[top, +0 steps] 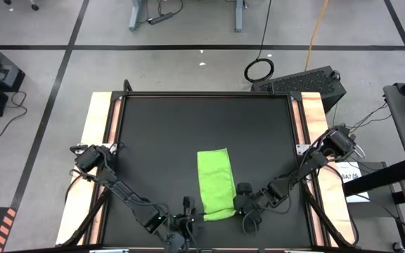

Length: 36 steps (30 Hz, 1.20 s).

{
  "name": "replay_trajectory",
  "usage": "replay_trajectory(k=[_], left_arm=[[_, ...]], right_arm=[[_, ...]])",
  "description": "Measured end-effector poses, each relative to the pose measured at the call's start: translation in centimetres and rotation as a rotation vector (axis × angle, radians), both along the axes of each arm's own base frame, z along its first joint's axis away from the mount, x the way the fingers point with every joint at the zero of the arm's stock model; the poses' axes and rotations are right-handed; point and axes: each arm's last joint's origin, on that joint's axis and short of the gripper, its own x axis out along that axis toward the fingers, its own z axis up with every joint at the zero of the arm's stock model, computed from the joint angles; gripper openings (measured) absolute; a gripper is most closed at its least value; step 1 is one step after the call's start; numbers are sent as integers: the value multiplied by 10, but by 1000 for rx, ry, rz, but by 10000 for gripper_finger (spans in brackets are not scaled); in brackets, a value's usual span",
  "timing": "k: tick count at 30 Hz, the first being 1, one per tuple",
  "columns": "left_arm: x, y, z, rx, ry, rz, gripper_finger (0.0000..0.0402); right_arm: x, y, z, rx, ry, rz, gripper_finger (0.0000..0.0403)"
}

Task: Roll towel
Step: Roll the green microfiber towel

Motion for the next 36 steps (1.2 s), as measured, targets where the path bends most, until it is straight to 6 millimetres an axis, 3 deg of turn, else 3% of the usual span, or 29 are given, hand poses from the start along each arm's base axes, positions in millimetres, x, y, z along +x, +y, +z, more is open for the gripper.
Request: replay_trajectory(k=[5, 16, 21, 30, 36], left_arm=[[5, 7, 7, -80, -25, 61, 256], [11, 9, 18, -459, -108, 257, 256], [8, 12, 30, -482, -112, 249, 256], [10, 13, 29, -563, -60, 236, 256], [11, 16, 30, -594, -112, 324, 256]], right_arm=[[2, -2, 0, 77, 40, -26, 0], [9, 0, 5, 141, -30, -58, 0], [12, -2, 6, 164, -46, -115, 0], [12, -1, 7, 245, -18, -207, 0], [13, -1, 7, 272, -8, -239, 0]])
